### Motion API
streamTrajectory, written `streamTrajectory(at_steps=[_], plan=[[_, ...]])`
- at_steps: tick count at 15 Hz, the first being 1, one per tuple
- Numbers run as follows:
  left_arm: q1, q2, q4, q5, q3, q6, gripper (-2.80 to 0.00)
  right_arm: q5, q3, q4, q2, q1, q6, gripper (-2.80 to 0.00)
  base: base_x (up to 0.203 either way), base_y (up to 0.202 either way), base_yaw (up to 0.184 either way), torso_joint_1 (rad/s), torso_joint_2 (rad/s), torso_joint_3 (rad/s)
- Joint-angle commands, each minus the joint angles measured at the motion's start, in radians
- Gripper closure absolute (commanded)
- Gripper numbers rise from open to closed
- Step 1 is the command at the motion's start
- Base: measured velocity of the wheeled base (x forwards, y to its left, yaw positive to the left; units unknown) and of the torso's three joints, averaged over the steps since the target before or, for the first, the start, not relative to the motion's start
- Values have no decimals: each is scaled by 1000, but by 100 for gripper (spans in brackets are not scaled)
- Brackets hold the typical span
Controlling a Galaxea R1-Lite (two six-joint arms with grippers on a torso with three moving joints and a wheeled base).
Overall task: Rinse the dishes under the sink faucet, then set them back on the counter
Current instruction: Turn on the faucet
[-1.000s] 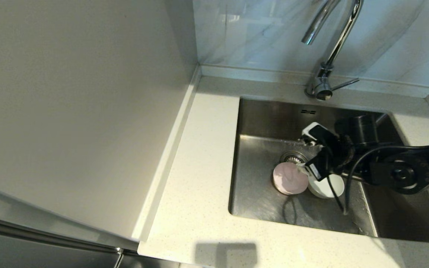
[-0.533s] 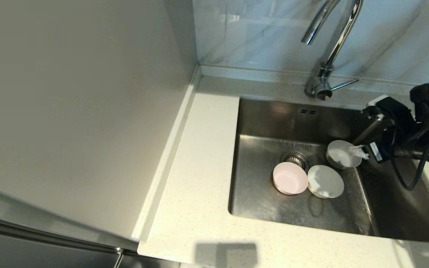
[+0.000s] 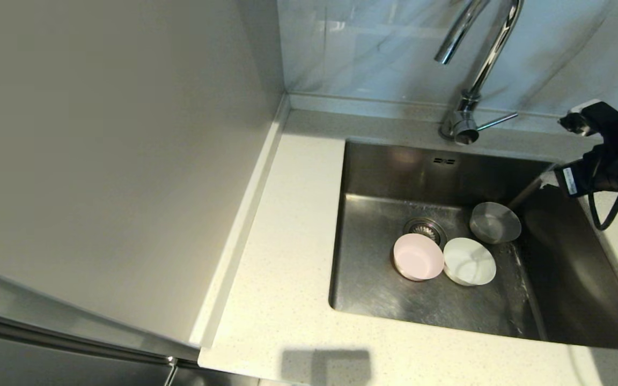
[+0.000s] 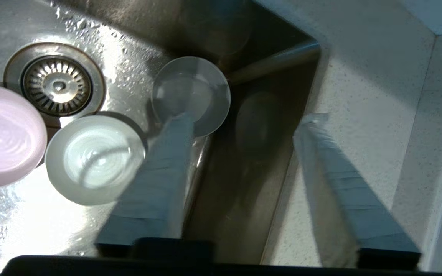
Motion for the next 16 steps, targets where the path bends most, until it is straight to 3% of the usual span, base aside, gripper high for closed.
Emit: streamTrajectory(at_steps=[1, 5, 12, 16], plan=[[0, -3, 0, 1, 0, -1, 0, 6, -61, 32, 9, -20, 9, 0, 0, 0, 0, 0, 0, 0], [0, -3, 0, 1, 0, -1, 0, 61, -244, 203, 16, -22, 145, 0, 0, 0, 0, 0, 0, 0], [0, -3, 0, 1, 0, -1, 0, 82, -496, 200, 53, 45, 248, 0, 0, 0, 0, 0, 0, 0], [0, -3, 0, 1, 0, -1, 0, 124, -525, 136, 102, 106, 333, 0, 0, 0, 0, 0, 0, 0]])
